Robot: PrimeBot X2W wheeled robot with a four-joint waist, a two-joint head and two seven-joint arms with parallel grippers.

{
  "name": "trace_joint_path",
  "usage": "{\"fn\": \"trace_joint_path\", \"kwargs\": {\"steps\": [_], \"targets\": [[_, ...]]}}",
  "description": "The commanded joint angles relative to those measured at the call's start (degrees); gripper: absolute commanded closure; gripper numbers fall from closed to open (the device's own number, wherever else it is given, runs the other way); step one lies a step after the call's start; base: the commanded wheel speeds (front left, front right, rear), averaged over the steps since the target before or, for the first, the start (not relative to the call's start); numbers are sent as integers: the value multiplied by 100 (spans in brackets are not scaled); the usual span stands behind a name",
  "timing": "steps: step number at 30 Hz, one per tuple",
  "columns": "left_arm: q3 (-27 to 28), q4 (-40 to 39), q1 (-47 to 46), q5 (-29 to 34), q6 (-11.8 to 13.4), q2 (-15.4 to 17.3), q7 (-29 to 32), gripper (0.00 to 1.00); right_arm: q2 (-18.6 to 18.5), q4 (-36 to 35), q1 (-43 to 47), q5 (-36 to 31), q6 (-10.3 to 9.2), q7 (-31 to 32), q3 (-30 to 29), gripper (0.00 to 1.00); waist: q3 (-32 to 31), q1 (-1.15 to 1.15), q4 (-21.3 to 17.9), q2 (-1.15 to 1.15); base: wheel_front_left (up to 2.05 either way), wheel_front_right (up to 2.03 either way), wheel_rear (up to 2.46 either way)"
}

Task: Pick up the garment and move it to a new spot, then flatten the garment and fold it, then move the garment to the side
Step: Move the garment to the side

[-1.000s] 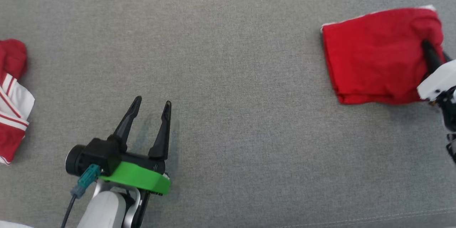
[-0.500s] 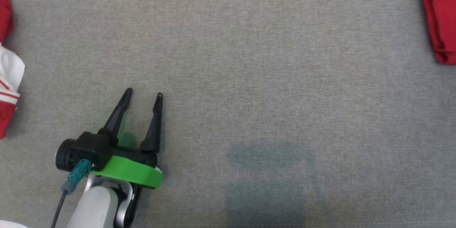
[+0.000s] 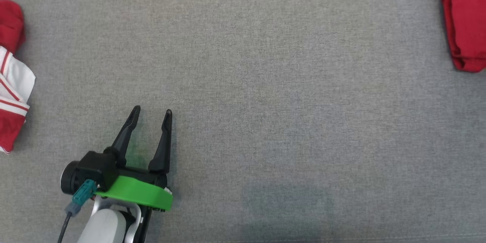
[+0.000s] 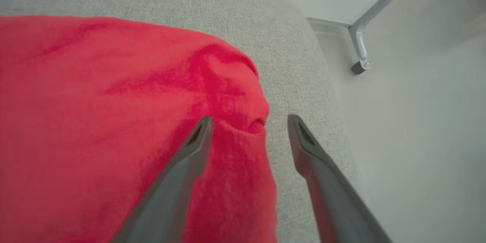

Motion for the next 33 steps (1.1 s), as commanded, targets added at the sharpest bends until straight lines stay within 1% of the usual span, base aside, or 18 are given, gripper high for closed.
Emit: {"fn": "trace_joint_path", "kwargs": {"steps": [1, 3, 5, 9, 10, 13, 16, 20, 22, 25, 27, 30, 33], "targets": [[53, 46, 178, -85, 67, -11, -62, 0, -59, -173, 173, -264, -6, -204, 181, 0, -515, -1, -216, 20, 0, 0, 0], [75, 118, 306, -145, 73, -45, -98, 0, 95, -361, 264, -282, -6, -362, 253, 0, -810, -1, -281, 20, 0, 0, 0], [90, 187, 461, -191, 85, -82, -132, 0, 157, -579, 385, -363, -8, -533, 310, 0, -1126, -1, -342, 20, 0, 0, 0], [159, 281, 829, -257, 148, -170, -187, 0, 541, -1087, 769, -355, -8, -949, 389, 0, -1718, -1, -414, 20, 0, 0, 0], [159, 281, 829, -257, 148, -170, -187, 0, 541, -1087, 769, -355, -8, -949, 389, 0, -1718, -1, -414, 20, 0, 0, 0], [242, 327, 1115, -303, 197, -218, -206, 0, 808, -1500, 1174, -419, -8, -1299, 368, 0, -2146, -1, -407, 20, 0, 0, 0], [372, 283, 1436, -262, 323, -236, -232, 0, 1166, -1883, 1730, -593, -8, -1649, 180, 0, -2496, -1, -383, 20, 0, 0, 0], [570, 176, 1749, -233, 394, -244, -248, 0, 1715, -2402, 2624, -960, -8, -2149, -235, 0, -2780, -1, -298, 20, 0, 0, 0], [732, 47, 1833, -207, 391, -282, -239, 0, 2151, -2618, 3091, -1020, -8, -2439, -526, 0, -2859, -1, -246, 20, 0, 0, 0], [956, -61, 1954, -108, 335, -344, -238, 0, 2722, -2867, 3744, -1273, -4, -2828, -606, 0, -2913, -1, -208, 20, 0, 0, 0], [1031, -57, 1982, -29, 252, -403, -239, 0, 2988, -2958, 4070, -1433, -5, -2966, -579, 0, -2921, -1, -207, 20, 0, 0, 0], [1071, 52, 1985, 51, 92, -461, -238, 0, 3338, -3067, 4434, -1756, -5, -3041, -619, 0, -2926, -1, -215, 20, 0, 0, 0], [1087, 281, 1942, 132, -36, -488, -235, 0, 3559, -3397, 4713, -1988, -5, -3041, -597, 0, -2917, -1, -244, 20, 0, 0, 0]]}}
